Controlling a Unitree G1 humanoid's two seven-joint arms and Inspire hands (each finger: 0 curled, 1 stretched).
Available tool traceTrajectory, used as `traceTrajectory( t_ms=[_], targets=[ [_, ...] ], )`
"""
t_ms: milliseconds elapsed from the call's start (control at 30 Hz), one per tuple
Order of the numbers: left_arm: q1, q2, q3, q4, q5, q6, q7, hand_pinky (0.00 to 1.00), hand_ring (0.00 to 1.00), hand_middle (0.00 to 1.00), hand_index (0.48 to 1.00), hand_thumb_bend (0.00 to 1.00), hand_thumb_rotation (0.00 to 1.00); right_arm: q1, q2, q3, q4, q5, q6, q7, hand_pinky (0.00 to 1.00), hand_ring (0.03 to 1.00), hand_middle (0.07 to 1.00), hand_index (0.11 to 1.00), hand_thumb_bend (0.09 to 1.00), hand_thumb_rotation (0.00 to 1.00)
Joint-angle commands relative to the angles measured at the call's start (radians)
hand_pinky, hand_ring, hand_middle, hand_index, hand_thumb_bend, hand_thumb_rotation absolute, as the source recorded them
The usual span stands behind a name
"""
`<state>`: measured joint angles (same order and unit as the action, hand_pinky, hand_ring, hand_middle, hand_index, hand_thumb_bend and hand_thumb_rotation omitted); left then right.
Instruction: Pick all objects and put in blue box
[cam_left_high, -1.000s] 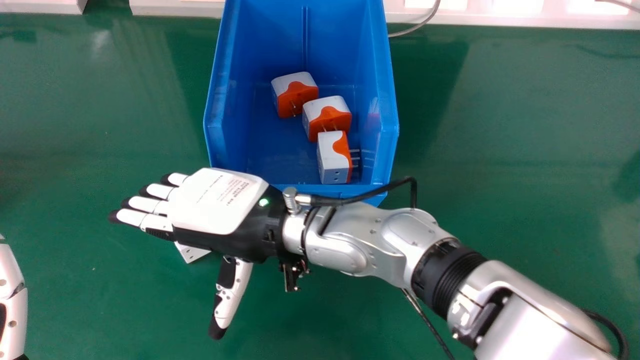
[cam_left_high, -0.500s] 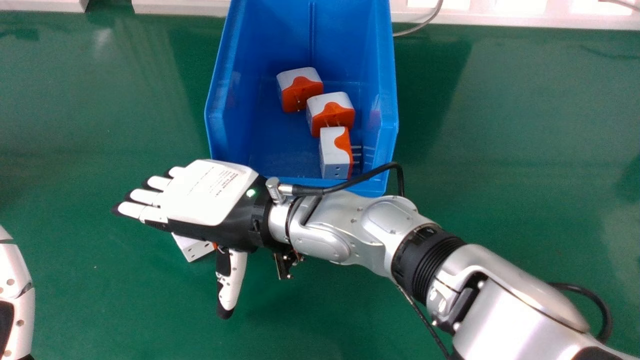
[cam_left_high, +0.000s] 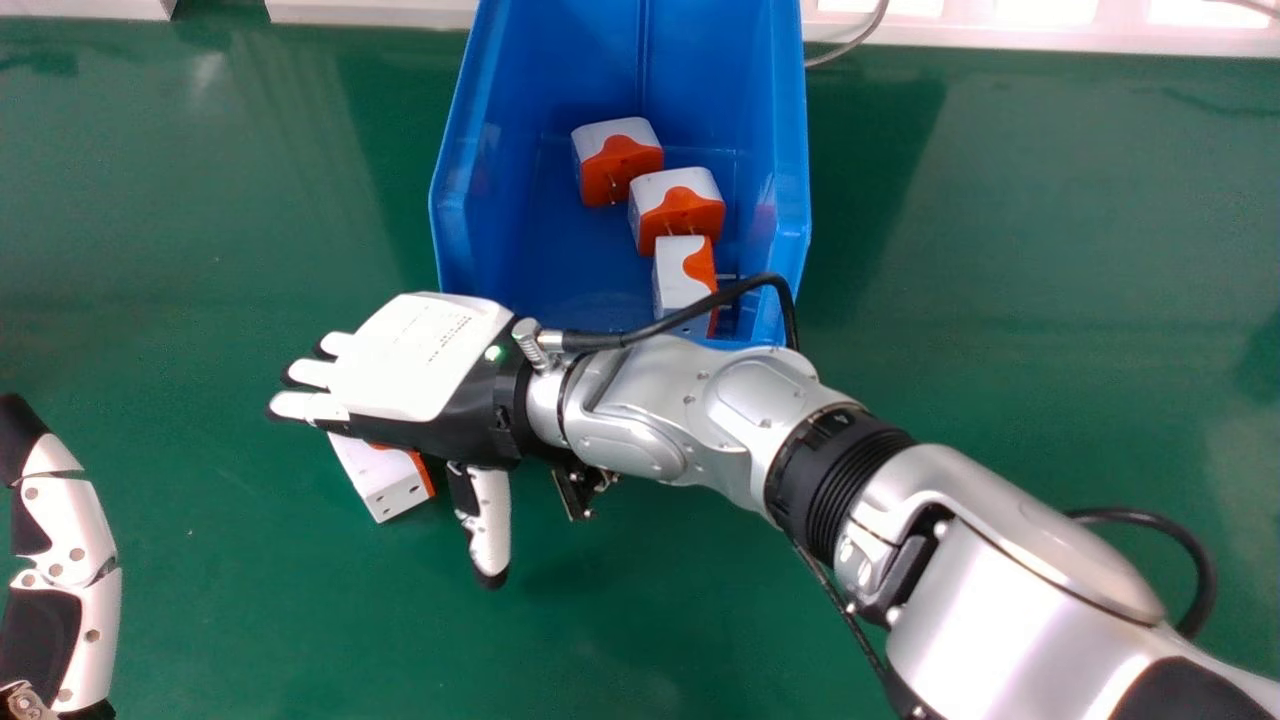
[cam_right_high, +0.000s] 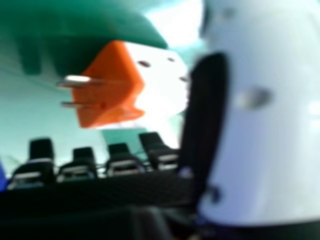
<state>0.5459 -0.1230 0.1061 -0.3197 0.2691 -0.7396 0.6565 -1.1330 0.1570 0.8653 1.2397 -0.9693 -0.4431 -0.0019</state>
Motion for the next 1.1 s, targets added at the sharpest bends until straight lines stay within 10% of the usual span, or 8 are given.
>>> traceTrajectory(
  t_ms=[0,233,600,1067],
  targets=[
    [-0.034,-0.1,-0.02,-0.016,0.017,-0.01,0.008,0.65,0.71,0.71,0.72,0.25,0.0,-0.054,0.007,0.004,-0.002,-0.004,0.011,-0.013,0.88,1.0,1.0,0.938,1.0,0.21],
    [-0.029,-0.096,-0.027,-0.019,0.014,-0.012,0.006,0.65,0.71,0.71,0.722,0.24,0.0,-0.049,0.004,0.014,-0.005,-0.016,-0.003,-0.079,0.71,0.912,0.923,0.848,0.978,0.16],
    [-0.024,-0.091,-0.028,-0.005,0.024,-0.023,0.008,0.65,0.71,0.71,0.717,0.24,0.0,0.034,0.006,-0.002,0.001,0.008,-0.133,-0.281,0.32,0.408,0.517,0.58,0.534,0.0],
    [-0.014,-0.087,-0.033,-0.001,0.017,-0.032,0.005,0.65,0.72,0.72,0.728,0.24,0.0,0.042,0.015,-0.036,-0.003,0.061,-0.171,-0.252,0.34,0.403,0.525,0.517,0.511,0.0]
  ],
)
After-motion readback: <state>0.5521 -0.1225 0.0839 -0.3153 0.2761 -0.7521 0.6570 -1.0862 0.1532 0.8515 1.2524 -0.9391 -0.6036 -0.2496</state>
